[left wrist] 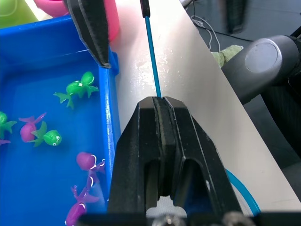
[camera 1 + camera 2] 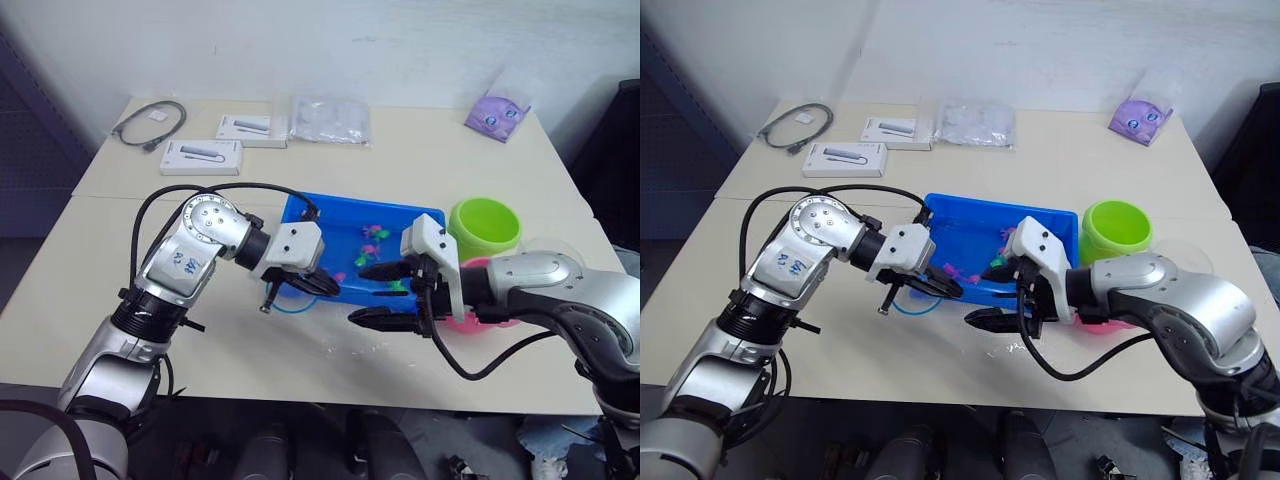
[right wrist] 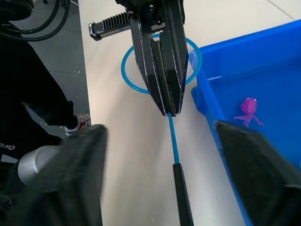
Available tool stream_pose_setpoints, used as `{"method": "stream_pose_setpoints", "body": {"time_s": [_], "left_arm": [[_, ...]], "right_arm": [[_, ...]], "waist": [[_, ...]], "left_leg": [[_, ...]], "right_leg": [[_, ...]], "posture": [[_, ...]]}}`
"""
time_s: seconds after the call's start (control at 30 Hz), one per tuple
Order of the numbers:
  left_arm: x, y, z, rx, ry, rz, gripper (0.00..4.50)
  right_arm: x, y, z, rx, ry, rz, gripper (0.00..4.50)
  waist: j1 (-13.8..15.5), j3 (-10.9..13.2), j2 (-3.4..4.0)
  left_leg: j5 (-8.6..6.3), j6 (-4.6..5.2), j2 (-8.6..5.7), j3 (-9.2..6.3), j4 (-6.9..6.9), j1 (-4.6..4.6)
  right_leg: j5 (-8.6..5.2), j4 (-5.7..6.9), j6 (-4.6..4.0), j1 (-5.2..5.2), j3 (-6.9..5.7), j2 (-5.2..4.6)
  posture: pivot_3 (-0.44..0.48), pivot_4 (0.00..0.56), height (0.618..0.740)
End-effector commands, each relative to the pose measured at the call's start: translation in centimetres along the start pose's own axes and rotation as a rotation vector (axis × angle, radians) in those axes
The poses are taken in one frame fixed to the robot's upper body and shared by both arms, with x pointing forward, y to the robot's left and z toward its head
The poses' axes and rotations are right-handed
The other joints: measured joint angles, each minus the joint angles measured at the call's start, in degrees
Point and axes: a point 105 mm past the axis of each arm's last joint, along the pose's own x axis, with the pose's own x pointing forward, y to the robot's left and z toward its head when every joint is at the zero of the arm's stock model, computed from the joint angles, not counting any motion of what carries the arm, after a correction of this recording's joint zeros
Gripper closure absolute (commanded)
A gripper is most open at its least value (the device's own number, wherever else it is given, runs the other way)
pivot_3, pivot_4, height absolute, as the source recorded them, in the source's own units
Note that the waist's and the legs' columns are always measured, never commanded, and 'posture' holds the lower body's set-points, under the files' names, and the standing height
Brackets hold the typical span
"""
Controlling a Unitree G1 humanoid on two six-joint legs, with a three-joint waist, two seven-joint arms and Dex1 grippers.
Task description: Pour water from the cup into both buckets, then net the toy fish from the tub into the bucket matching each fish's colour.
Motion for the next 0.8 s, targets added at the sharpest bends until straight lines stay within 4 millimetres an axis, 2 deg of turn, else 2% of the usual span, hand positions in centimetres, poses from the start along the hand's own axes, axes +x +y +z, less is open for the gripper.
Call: {"method": "stream_pose_setpoints", "body": {"time_s": [0.03, 0.17, 0.47, 0.57, 0.63, 0.73, 0.8], "left_arm": [[-0.1, 0.3, 1.1, 0.046, -0.004, 0.022, 4.50], [0.0, 0.1, 0.8, 0.036, -0.011, 0.033, 4.50], [0.0, -0.3, 0.9, 0.019, -0.054, 0.054, 4.50], [-0.6, -0.1, 1.5, 0.021, -0.121, 0.090, 3.51], [-1.7, 0.5, 2.3, 0.029, -0.192, 0.150, 2.60], [-4.6, 1.8, 3.4, 0.006, -0.290, 0.267, 1.27], [-7.4, 2.5, 3.6, -0.040, -0.322, 0.350, 0.32]], "right_arm": [[-0.3, 0.3, 0.9, -0.020, -0.034, 0.000, 2.38], [-0.5, 0.0, 0.7, -0.011, -0.033, -0.020, 4.40], [-0.8, -0.6, 1.1, -0.052, -0.051, -0.047, 4.40], [-0.9, -0.7, 1.4, -0.097, -0.052, -0.053, 4.50], [-1.1, -0.8, 1.7, -0.152, -0.049, -0.066, 4.50], [-1.4, -1.2, 2.2, -0.254, -0.037, -0.097, 4.50], [-2.1, -1.4, 2.5, -0.316, -0.037, -0.126, 4.50]], "waist": [[-0.02, 0.00, 0.00], [0.00, 0.00, 0.00], [-0.04, 0.00, 0.00], [-0.02, 0.00, 0.00], [0.00, 0.00, 0.00], [-0.06, 0.00, 0.00], [-0.14, 0.00, 0.00]], "left_leg": [[0.00, 0.00, 0.00, 0.00, 0.00, 0.00], [0.00, 0.00, 0.00, 0.00, 0.02, 0.00], [0.00, 0.00, -0.01, 0.00, 0.09, 0.00], [0.00, 0.00, -0.01, 0.01, 0.13, 0.00], [0.00, 0.00, -0.01, 0.00, 0.15, 0.00], [0.00, 0.01, -0.02, 0.01, 0.18, -0.01], [0.00, 0.00, -0.02, 0.01, 0.18, 0.00]], "right_leg": [[0.00, 0.00, 0.00, 0.00, 0.00, 0.00], [0.00, 0.01, 0.00, 0.00, 0.00, 0.00], [0.01, 0.05, 0.01, 0.00, 0.00, -0.01], [0.01, 0.06, 0.01, 0.00, 0.01, -0.01], [0.01, 0.06, 0.01, 0.00, 0.01, -0.01], [0.01, 0.05, 0.02, 0.00, 0.01, -0.02], [0.01, 0.05, 0.02, 0.00, 0.01, -0.01]], "posture": [[0.000, 0.150, 0.740], [0.000, 0.150, 0.740], [0.000, 0.150, 0.740], [0.000, 0.150, 0.740], [0.000, 0.150, 0.740], [0.000, 0.150, 0.740], [0.000, 0.150, 0.740]]}}
